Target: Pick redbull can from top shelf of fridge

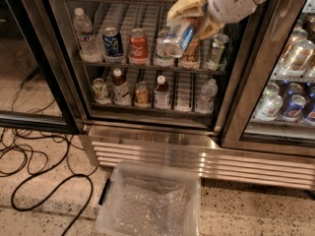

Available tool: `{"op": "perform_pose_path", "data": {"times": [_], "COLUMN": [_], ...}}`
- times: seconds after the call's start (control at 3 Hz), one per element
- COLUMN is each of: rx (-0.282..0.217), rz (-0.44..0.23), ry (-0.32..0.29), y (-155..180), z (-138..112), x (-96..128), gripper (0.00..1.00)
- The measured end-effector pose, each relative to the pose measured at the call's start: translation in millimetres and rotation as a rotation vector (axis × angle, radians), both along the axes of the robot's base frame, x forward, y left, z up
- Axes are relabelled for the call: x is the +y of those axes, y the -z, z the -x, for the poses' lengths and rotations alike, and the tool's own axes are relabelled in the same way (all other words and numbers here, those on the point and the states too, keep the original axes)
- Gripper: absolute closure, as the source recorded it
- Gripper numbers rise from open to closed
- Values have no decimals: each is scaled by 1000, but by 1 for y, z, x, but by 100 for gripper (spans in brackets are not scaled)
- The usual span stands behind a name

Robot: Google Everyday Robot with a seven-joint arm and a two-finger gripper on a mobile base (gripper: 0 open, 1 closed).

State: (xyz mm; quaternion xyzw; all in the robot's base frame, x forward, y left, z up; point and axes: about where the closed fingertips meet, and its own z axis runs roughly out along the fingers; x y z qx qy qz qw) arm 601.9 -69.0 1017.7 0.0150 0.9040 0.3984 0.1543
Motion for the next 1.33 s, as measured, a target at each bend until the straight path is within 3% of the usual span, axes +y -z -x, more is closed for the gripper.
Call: {"op": "perform_pose_path", "data": {"times": [0.33, 0.67, 1.33], "rx": [6, 68, 280], "rz": [-14, -36, -161], "ry": [-11, -68, -260], "y": [-1, 20, 77], "z": [2, 25, 106], "x": [5, 26, 100], "gripper": [100, 100, 100]}}
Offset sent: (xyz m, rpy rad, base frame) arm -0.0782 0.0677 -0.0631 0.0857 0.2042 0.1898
